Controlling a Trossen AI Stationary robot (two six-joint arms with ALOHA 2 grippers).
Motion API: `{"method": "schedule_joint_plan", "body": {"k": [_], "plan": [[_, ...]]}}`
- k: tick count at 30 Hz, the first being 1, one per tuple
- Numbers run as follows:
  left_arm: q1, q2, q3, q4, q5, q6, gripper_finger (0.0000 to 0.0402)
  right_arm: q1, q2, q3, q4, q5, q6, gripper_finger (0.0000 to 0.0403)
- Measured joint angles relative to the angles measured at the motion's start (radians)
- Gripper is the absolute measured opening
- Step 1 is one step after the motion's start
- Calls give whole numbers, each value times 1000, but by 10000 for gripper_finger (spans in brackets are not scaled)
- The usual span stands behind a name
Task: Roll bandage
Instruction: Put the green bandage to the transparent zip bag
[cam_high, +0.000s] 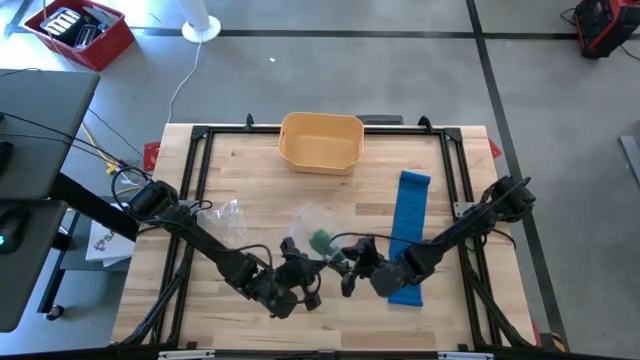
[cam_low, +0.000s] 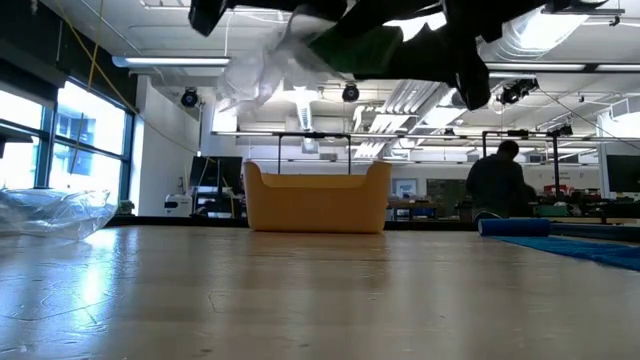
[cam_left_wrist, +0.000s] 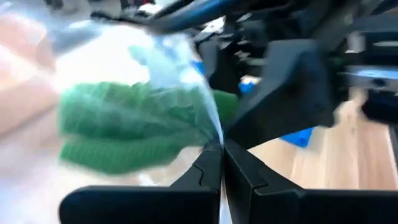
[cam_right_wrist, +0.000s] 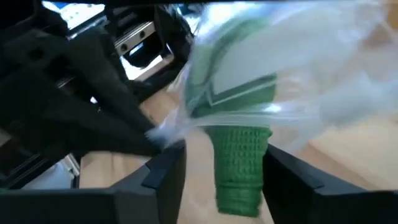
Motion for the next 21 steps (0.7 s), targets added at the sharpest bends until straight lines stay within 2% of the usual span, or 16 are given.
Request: {"method": "schedule_joint_plan", "body": {"k": [3,7,11,16,21], "plan": [[3,0,-2,-60,24,-84,0,14,0,0,-30,-56,18,187],[13,0,-2,-60,86,-118,0,32,0,0,-34,-86,14,188],[20,-4,-2,-62,113,-118,0,58,-7,0,-32,-88,-34,188],[40,-69,-2,-91,190,-77,0,104,-79,0,-37,-166,-88,188],[37,-174,0,-75,264,2,0,196,-137,0,-3,-178,-328,188]]}}
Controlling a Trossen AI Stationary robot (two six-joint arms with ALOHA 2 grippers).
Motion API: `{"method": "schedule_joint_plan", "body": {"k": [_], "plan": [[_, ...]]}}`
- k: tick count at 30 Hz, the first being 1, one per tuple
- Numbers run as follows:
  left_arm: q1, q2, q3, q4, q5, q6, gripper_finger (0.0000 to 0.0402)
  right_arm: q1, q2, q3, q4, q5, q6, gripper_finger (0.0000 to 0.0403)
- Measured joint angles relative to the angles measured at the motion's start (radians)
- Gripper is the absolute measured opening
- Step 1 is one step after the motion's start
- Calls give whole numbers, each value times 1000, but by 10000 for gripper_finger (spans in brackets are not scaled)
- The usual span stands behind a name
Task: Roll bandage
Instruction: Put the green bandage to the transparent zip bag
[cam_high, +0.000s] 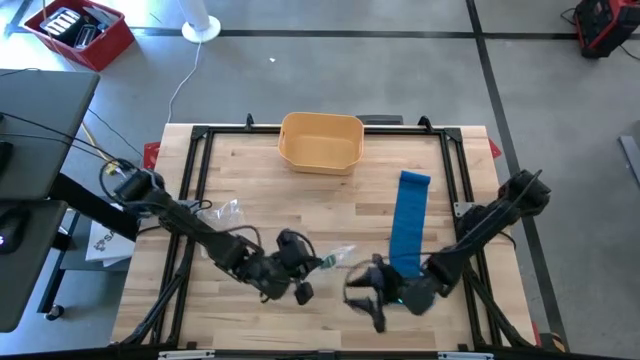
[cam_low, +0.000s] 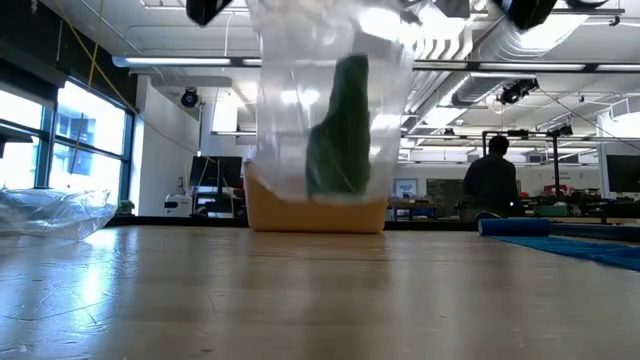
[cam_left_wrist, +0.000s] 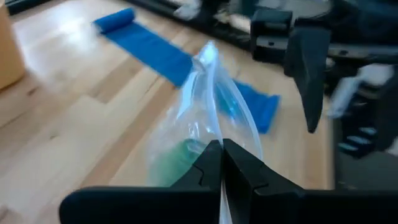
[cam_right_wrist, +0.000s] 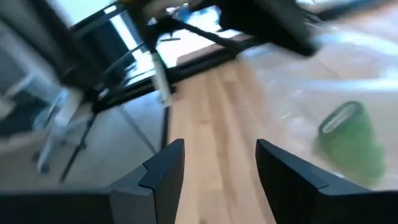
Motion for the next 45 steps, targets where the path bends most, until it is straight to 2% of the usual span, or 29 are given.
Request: {"method": "schedule_joint_plan", "body": {"k": [3,5,8,10,14,16,19,24,27,31,33,34,39,45], "plan": [[5,-24,1,-81,55,54,0,59,-4,0,35,67,-160,188],[17,-18,-1,-130,85,64,0,90,-4,0,38,168,-224,188],[25,-9,-2,-137,106,88,0,124,-5,0,-11,368,-231,188],[22,-9,-2,-130,131,121,0,127,-5,0,-109,415,-175,188],[12,-6,-2,-130,181,158,0,89,23,0,-277,410,-46,188],[7,-6,-2,-129,185,168,0,58,37,0,-301,372,-42,188],[-6,-6,-2,-129,189,170,0,1,48,0,-248,257,-120,188],[-17,-6,-2,-129,188,171,0,-72,56,0,-137,163,-274,183],[-22,-6,-2,-128,185,171,0,-95,56,0,-99,82,-307,154],[-22,-6,-2,-124,178,190,0,-99,56,0,-60,2,-288,67],[-18,-6,-2,-118,170,210,1,-90,56,0,-65,7,-302,21],[-15,-6,-2,-105,170,230,4,-81,56,0,-61,23,-312,14],[18,-6,0,-86,169,355,55,-47,56,0,-59,157,-236,20],[79,-22,-1,-145,167,517,136,-23,56,0,-79,224,-160,8]]}}
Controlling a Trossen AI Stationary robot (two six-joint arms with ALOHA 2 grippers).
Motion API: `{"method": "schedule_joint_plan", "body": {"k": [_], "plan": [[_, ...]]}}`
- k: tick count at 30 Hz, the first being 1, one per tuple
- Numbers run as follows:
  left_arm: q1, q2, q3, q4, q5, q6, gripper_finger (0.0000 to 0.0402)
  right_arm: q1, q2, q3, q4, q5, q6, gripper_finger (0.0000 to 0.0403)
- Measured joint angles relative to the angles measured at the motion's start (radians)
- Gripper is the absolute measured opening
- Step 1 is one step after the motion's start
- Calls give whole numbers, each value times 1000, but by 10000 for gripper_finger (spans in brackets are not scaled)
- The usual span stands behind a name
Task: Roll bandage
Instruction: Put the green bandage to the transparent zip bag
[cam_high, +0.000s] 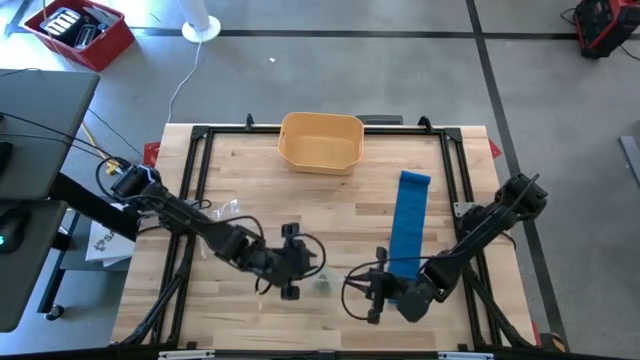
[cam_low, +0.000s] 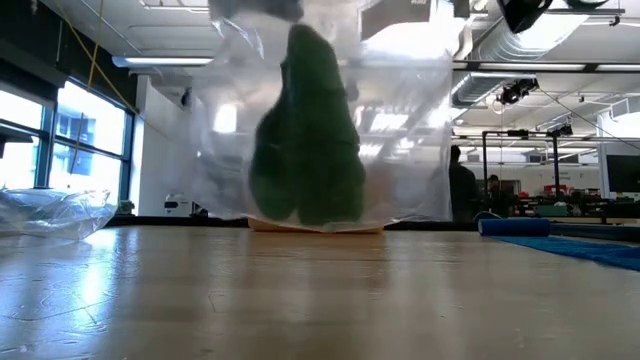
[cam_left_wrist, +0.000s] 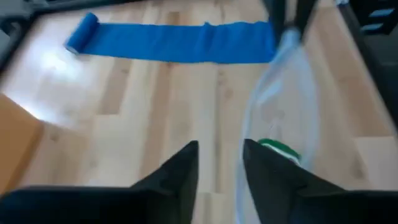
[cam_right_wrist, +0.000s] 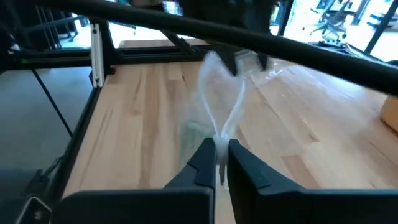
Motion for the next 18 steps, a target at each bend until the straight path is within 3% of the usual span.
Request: {"method": "schedule_joint_plan", "body": {"k": [5,15,18], "plan": [[0,-9,0,94,20,214,174,-6,0,0,-2,35,-5,5],[6,137,0,458,119,356,191,-17,0,0,-9,33,3,5],[8,195,-1,515,93,410,191,-15,0,0,-13,28,13,4]]}}
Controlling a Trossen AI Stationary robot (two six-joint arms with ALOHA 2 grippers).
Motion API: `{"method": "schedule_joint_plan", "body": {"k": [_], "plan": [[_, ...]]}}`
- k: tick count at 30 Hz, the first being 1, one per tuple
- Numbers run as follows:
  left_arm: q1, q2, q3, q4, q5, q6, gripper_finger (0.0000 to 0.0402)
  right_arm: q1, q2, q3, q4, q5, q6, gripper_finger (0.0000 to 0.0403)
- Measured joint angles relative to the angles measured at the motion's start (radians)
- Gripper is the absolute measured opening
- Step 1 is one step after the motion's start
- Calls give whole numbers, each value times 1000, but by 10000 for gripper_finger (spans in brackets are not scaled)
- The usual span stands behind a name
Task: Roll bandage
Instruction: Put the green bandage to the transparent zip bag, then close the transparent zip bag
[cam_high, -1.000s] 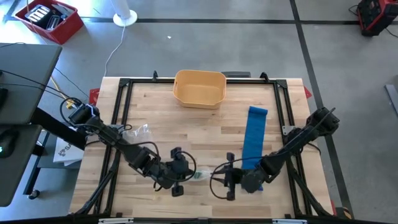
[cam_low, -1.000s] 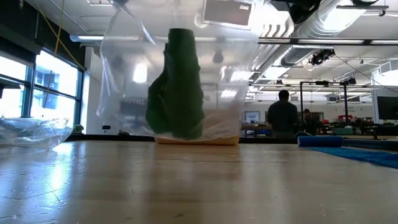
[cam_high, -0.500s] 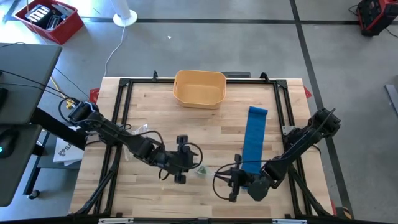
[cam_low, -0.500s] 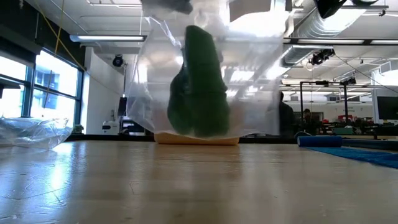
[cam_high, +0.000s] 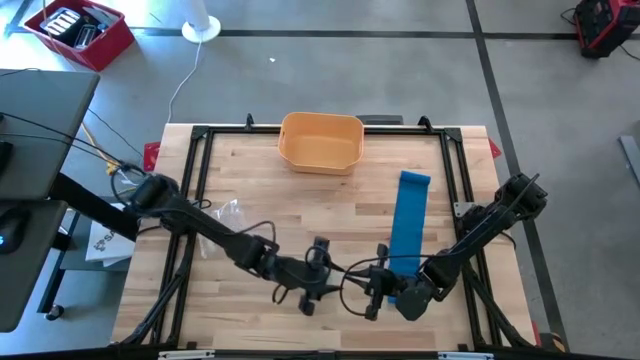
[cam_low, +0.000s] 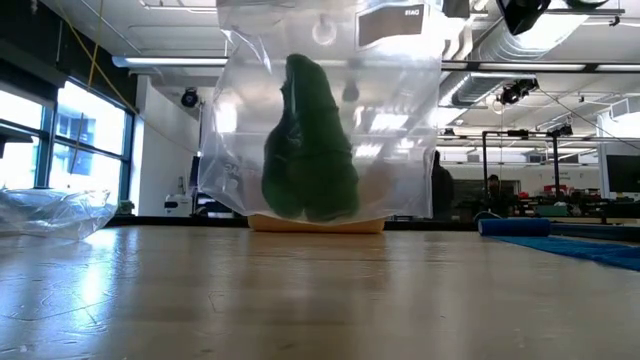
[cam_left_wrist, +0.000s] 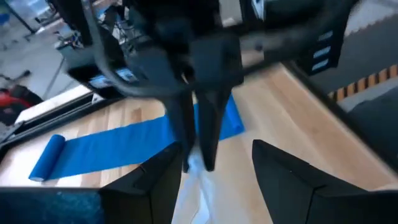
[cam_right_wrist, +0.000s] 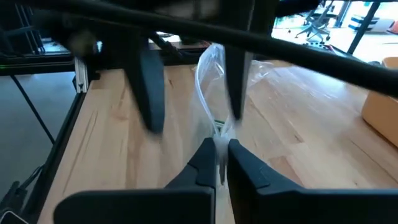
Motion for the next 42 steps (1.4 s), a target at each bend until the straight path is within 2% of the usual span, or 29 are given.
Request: {"method": "schedule_joint_plan", "body": {"k": [4,9,20,24,28,32,35,40,42], "plan": [[0,18,0,-20,-76,-22,191,6,0,0,-11,-1,21,4],[-10,5,-1,-130,-79,-114,173,22,1,0,-21,-1,21,3],[-16,3,0,-173,-95,-233,62,40,0,0,-47,5,-3,7],[-26,3,0,-183,-95,-252,10,40,0,0,-49,9,-72,33],[-28,3,0,-203,-96,-276,7,40,-4,0,-49,25,-151,80],[-27,3,0,-214,-97,-296,1,40,-4,0,-46,27,-147,113],[-27,3,0,-212,-94,-305,2,30,-1,0,-42,25,-108,99],[-27,3,0,-213,-94,-339,1,7,0,0,-39,16,-96,17],[-27,3,0,-211,-93,-340,1,-4,0,0,-31,0,-115,13]]}}
